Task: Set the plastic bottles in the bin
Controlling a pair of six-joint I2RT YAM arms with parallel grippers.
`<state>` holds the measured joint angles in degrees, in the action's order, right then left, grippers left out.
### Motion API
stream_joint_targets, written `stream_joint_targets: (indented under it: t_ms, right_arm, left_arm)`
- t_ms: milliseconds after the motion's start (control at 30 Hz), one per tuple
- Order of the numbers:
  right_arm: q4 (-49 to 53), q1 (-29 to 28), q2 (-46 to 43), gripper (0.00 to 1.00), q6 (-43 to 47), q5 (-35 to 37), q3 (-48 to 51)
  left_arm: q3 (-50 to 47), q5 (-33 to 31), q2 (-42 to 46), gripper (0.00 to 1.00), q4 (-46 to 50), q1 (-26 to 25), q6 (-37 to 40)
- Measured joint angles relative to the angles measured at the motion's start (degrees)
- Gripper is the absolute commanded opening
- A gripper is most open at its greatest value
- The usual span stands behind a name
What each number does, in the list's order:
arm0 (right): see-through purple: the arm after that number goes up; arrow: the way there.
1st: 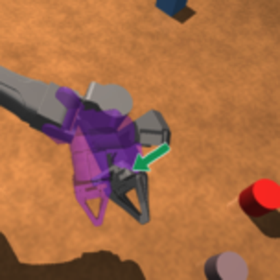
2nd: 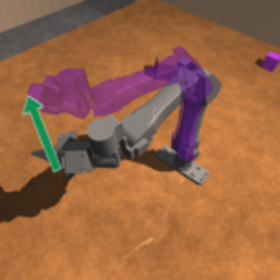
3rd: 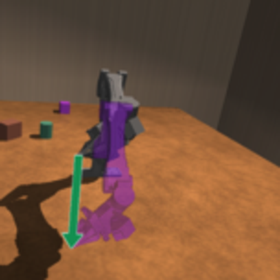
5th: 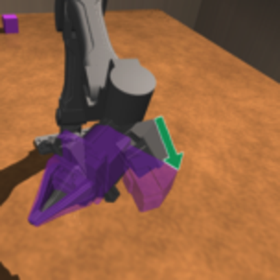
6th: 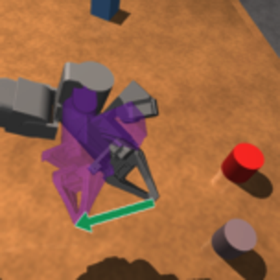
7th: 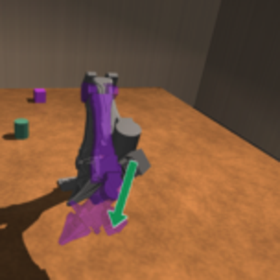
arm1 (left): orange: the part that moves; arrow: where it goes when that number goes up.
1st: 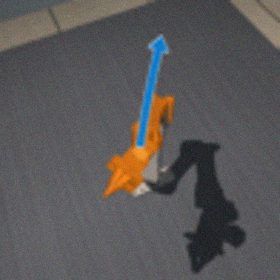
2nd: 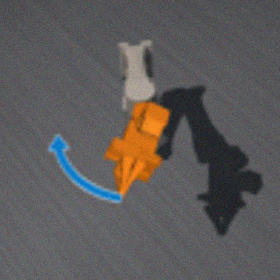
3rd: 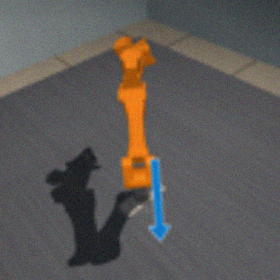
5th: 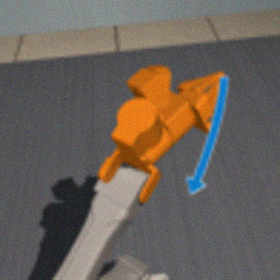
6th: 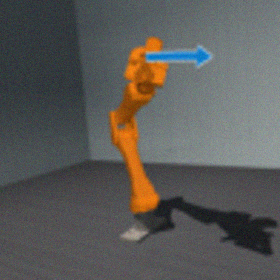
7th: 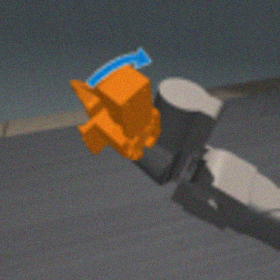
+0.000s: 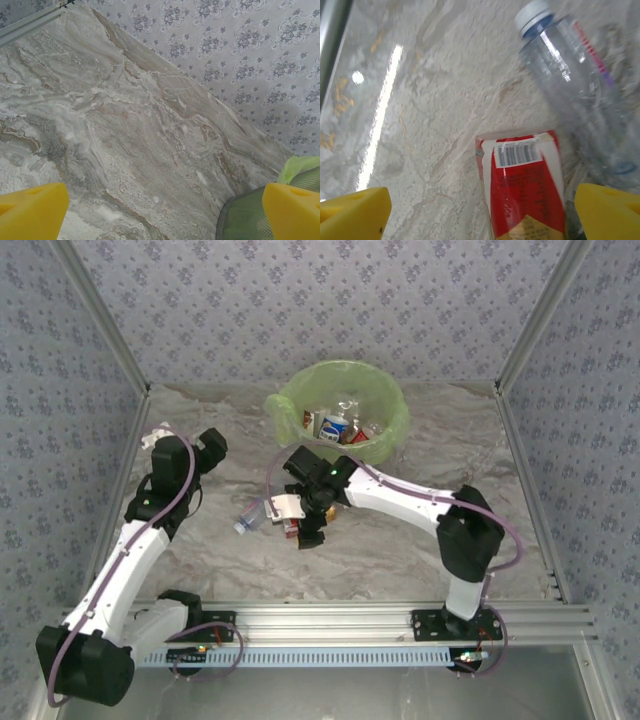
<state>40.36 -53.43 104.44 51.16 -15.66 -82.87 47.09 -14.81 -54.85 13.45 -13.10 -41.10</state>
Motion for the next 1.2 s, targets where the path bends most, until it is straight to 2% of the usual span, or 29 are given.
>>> stream_joint_targets:
  t_ms: [500,1033,1200]
  right_arm:
    - [-1.8,1.3,12.3,0.93,5.4,10.4,-4.4]
    - [-4.4,1.2,14.4,0.89,5.2,12.5,-2.8]
    - [-4.7,0.6,14.1,0.82,5.2,13.1,-2.1]
  left_arm:
    - [-0.8,0.3,-0.2,0.99,0.2,1.1,-0.4]
    - [-0.8,2.0,-3.0,0.99,0.1,1.4,-0.6]
    - [-0.8,2.2,-3.8,0.99,0.1,1.5,-0.6]
